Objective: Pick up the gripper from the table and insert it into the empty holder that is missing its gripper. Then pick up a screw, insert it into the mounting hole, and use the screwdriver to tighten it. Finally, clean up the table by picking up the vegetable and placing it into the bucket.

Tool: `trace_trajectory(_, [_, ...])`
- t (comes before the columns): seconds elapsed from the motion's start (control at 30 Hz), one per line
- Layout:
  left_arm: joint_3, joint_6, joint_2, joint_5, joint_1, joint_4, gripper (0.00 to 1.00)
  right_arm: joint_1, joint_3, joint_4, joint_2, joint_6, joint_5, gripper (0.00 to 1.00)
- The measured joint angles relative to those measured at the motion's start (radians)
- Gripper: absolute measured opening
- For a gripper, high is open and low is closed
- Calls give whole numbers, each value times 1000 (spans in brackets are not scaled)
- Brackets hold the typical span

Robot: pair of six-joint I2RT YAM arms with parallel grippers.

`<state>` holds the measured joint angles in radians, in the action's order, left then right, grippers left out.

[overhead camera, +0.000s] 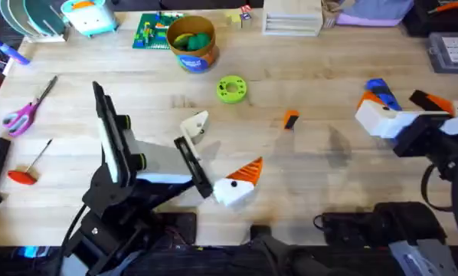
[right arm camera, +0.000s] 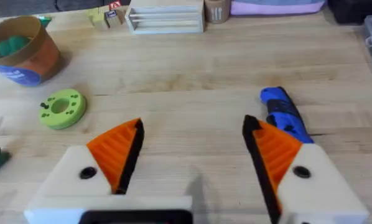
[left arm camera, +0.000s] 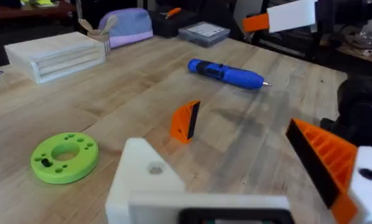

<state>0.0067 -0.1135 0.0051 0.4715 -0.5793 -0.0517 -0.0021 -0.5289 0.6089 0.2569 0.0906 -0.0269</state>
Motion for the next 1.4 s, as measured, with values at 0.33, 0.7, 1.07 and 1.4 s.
trace_trajectory(0.33, [0,0,0,0,0,0,992,0,0,0,0,0,0,991])
trace_trajectory(0.7, [0,0,0,1,0,0,994,0,0,-2,0,70,-4,991])
trace_trajectory(1.07, [0,0,0,1,0,0,992,12,-22,138,169,141,-129,992])
trace_trajectory(1.4, [0,0,0,1,0,0,992,119,-239,226,447,150,-121,992])
